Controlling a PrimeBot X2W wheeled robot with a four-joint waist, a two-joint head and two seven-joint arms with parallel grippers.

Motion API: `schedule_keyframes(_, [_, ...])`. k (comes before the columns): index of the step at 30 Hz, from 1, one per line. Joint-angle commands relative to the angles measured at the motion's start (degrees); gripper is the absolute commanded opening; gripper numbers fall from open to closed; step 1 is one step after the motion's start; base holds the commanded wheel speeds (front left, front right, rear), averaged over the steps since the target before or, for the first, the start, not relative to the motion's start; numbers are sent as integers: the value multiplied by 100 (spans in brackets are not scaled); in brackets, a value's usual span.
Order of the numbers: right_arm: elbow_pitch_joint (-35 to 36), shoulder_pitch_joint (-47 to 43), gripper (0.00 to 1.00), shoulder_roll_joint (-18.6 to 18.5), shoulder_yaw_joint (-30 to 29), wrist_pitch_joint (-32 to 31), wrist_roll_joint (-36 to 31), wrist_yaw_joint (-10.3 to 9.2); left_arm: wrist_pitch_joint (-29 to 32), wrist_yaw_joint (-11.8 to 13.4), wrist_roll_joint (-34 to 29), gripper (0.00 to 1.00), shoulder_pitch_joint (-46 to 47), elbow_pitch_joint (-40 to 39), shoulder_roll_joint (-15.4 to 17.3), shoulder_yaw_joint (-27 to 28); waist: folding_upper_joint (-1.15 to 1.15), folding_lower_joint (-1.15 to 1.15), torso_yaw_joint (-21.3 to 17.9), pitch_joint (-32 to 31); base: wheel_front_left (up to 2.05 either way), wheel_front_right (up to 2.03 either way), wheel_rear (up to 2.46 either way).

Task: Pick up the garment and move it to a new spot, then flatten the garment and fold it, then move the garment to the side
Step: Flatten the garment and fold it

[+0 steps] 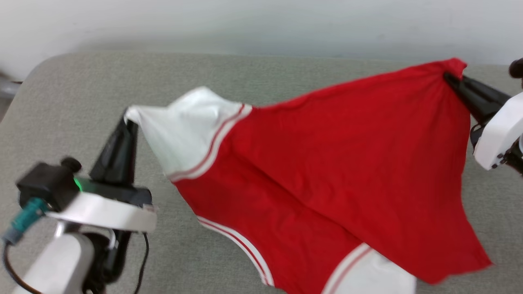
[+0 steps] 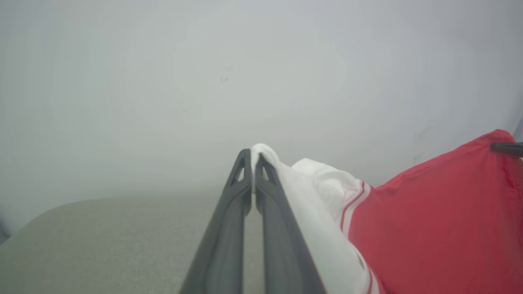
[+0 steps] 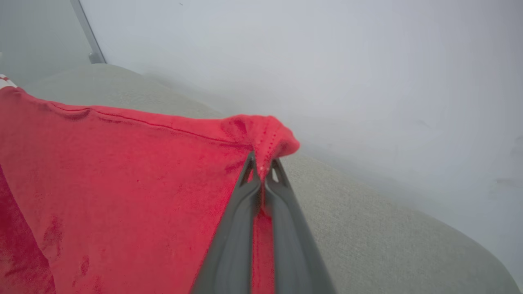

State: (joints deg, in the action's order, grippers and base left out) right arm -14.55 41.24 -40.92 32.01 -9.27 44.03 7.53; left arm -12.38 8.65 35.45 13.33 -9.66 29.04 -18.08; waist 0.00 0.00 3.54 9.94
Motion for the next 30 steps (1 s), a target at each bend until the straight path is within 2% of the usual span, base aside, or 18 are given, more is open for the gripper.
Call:
schedule_keyframes(1, [54,-66,0,52,-85,42,-33,-9,37,21,-44,0,153,-92,59,32,0,0,-88,-80,0,0,0])
schedule_keyframes(6, [526,-115,0,187,-752,76,-287,-9,276,54,-118,0,854,-575,279,257,0,0,-206,-138,0,0,0])
schedule_keyframes(13, [1239,-120,0,458,-1720,-123,-613,-9,679,-114,-190,0,2084,-853,449,299,0,0,-275,-138,0,0,0])
schedule_keyframes(21, [1888,86,0,745,-2647,-492,-873,-9,1072,-373,-166,0,3536,-642,361,149,0,0,-273,35,0,0,0])
schedule_keyframes(30, [2162,566,0,983,-2963,-851,-961,-9,1221,-591,-115,0,4689,-110,193,81,0,0,-317,555,0,0,0])
